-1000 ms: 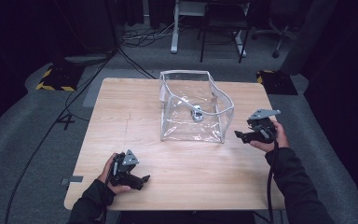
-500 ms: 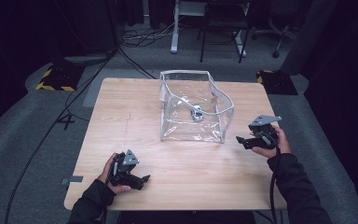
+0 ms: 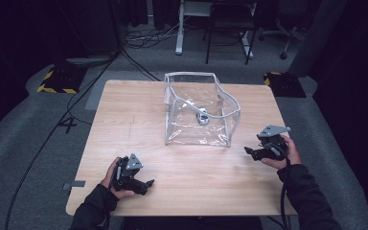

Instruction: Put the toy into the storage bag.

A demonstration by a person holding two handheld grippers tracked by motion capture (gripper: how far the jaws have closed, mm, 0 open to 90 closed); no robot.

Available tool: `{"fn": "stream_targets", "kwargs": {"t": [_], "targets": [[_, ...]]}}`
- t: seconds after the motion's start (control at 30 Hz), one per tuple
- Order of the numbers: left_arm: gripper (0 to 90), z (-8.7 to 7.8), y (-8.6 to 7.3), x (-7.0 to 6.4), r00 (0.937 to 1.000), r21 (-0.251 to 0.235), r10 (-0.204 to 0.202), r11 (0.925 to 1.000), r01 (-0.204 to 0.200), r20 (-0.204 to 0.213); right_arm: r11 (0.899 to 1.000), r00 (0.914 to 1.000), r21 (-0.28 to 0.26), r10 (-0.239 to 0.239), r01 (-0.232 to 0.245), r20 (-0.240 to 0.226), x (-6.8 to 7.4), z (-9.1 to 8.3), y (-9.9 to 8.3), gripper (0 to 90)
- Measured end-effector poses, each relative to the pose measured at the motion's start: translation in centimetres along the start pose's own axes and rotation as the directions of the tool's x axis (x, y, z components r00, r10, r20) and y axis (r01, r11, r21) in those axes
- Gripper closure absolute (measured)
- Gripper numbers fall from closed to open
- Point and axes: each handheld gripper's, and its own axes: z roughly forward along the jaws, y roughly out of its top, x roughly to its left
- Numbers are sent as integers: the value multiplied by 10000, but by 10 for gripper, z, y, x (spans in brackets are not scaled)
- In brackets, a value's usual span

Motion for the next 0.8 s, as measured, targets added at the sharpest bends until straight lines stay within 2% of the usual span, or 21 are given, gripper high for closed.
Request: {"fn": "stream_targets", "kwargs": {"t": [0.23, 0.8], "targets": [[6, 0, 0, 0, 10000, 2, 17, 10000, -17, -8, 9998, 9999, 58, -164, 164, -30, 5, -3, -10, 252], [6, 0, 0, 0, 10000, 13, 16, 10000, -16, -33, 9997, 9996, 100, -208, 211, -206, 15, -11, -35, 242]]}}
